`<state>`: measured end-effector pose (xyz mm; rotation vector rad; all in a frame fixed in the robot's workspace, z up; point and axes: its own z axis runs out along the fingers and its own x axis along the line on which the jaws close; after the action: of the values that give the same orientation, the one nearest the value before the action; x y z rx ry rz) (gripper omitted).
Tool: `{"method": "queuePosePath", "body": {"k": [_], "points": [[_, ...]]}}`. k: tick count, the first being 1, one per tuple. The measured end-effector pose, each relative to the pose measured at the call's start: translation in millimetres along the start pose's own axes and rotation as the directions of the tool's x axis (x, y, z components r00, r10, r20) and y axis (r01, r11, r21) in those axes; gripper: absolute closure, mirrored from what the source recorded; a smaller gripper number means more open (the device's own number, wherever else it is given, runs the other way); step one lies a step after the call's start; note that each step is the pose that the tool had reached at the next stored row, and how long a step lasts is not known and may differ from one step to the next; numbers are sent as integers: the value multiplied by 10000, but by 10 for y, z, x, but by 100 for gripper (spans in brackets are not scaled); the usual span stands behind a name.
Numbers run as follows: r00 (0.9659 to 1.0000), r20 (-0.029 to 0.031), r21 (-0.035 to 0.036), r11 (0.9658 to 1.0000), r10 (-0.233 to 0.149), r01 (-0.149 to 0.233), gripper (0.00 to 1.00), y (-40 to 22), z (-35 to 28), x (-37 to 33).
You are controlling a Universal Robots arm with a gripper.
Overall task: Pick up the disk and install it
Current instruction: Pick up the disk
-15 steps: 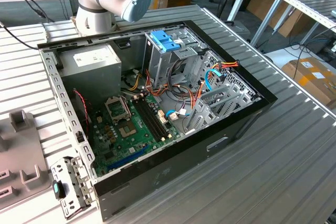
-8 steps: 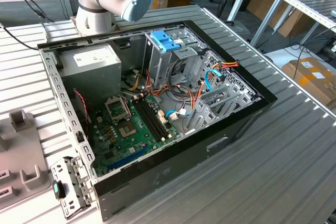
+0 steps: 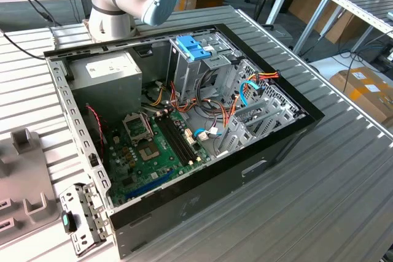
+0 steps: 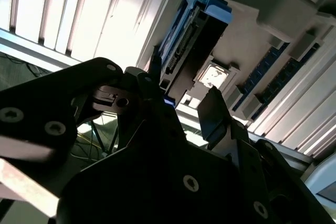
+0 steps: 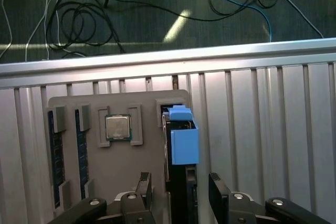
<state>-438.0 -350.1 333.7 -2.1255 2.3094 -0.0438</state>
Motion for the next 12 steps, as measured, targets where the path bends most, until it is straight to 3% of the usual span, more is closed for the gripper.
{"method": "queuePosePath", "body": {"k": [12], "points": [[10000,2,1,10000,-74,74,45,9,167,-5]]}}
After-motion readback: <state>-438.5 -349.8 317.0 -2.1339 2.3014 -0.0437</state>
